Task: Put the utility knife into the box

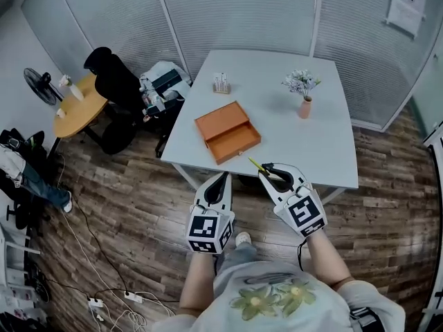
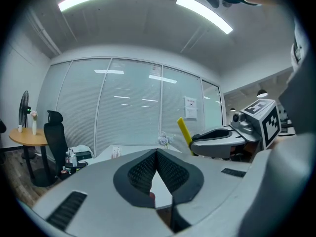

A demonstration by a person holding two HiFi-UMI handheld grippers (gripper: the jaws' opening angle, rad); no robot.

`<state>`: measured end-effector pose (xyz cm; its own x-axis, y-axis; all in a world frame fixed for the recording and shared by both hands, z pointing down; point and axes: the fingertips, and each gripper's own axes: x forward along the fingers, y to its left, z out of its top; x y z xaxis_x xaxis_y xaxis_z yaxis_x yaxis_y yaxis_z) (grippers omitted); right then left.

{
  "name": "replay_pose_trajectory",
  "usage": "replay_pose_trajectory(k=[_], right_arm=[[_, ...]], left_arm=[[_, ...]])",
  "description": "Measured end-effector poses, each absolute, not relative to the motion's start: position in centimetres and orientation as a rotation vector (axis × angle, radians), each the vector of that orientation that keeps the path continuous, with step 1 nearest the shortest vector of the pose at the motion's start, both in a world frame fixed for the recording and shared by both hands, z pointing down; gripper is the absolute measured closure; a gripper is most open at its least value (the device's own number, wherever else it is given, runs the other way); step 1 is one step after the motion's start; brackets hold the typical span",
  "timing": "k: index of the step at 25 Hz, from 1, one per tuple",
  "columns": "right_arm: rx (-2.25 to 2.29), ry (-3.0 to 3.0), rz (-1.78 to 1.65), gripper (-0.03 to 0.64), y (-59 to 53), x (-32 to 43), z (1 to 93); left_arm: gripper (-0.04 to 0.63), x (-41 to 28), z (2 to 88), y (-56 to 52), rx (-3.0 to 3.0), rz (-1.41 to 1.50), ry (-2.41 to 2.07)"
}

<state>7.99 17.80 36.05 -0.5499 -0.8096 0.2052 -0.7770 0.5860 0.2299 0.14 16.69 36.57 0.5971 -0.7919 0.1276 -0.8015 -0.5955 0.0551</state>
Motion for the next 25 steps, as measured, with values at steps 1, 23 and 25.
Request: replay_pose_trajectory(k=[1, 23, 25], right_arm=[[1.303, -2.529, -0.164, 0.563, 16.4, 7.7, 35.9], [1.257, -2.481, -0.085, 0.563, -0.1, 4.2, 39.8], [1.234, -2.488, -0.093, 0.563, -1.3, 4.0, 40.2]], left_arm=[[0.595, -0.2, 36.5, 15.3, 2.712, 0.136, -1.354], [0.595, -4.4, 40.6, -1.0, 2.618, 0.157, -1.321], [0.595, -4.6, 40.9, -2.2, 2.612, 0.160, -1.338]])
